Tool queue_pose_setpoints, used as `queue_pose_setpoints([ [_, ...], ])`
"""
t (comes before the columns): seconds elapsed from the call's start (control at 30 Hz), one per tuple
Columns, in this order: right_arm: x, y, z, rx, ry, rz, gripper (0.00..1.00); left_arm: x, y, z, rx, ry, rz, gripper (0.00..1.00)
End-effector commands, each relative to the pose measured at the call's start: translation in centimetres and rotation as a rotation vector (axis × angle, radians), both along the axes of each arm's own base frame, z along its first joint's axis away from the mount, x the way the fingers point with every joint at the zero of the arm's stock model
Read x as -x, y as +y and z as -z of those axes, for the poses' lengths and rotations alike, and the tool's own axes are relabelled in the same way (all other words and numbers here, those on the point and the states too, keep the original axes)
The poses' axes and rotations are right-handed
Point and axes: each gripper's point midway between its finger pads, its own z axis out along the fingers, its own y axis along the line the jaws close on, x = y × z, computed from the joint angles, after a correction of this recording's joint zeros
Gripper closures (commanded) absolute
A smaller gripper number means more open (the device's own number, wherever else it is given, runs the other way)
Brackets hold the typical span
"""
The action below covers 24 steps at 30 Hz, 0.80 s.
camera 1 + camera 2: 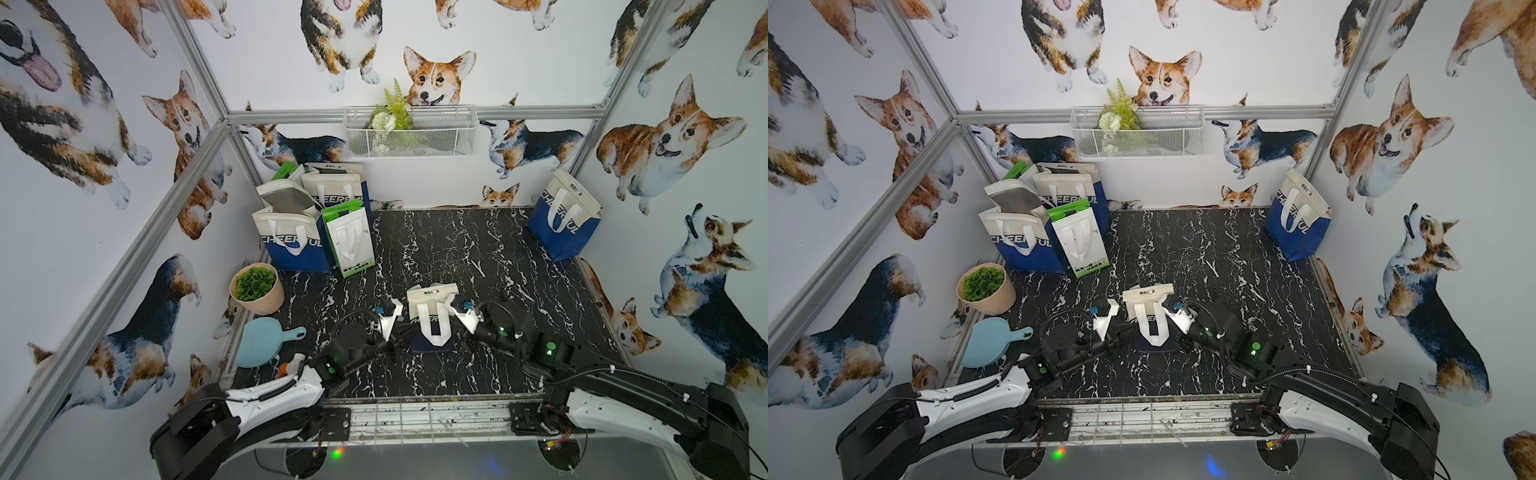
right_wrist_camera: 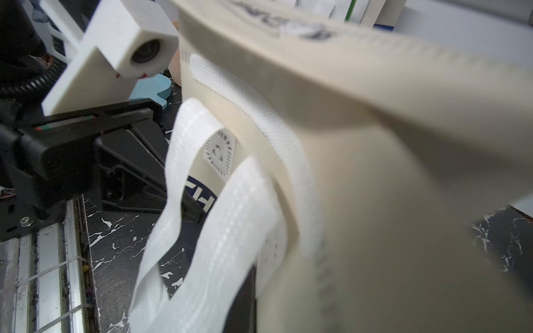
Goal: Open the takeout bag
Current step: Open the takeout bag at the center of the board, then move the takeout bag to the center of the board.
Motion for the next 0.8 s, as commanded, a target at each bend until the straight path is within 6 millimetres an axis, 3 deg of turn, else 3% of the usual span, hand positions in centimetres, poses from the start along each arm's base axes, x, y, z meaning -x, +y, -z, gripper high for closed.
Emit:
queue_pose_setpoints([
  [0.0, 0.3, 1.2, -1.9, -0.061, -0.029, -0.051, 1.0, 0.0, 0.1, -0.5, 0.015, -0.013, -0.004, 0.82],
  [0.07, -0.1, 1.2, -2.1, -0.058, -0.042, -0.034, 1.0, 0.0, 0.2, -0.6, 0.016, -0.016, -0.011, 0.53],
  [0.17, -1.1, 1.0, -2.9, -0.068, -0.079, 0.016, 1.0, -0.2, 0.7, -0.7, 0.019, -0.023, -0.037, 0.38],
  [0.33, -3.4, 1.3, -5.8, -0.138, -0.135, 0.087, 1.0, -1.5, 3.0, -0.4, -0.012, -0.043, -0.177, 0.35],
  [0.5, -6.3, 3.1, -7.9, -0.186, -0.161, 0.139, 1.0, -3.1, 7.2, -0.1, -0.027, -0.071, -0.402, 0.35],
  [0.63, -9.7, 5.0, -8.1, -0.2, -0.156, 0.168, 1.0, -3.1, 10.0, -0.6, 0.021, -0.108, -0.507, 0.34],
  [0.77, -13.8, 6.3, -8.1, -0.212, -0.174, 0.22, 1.0, -2.7, 11.0, -1.0, 0.06, -0.127, -0.533, 0.34],
])
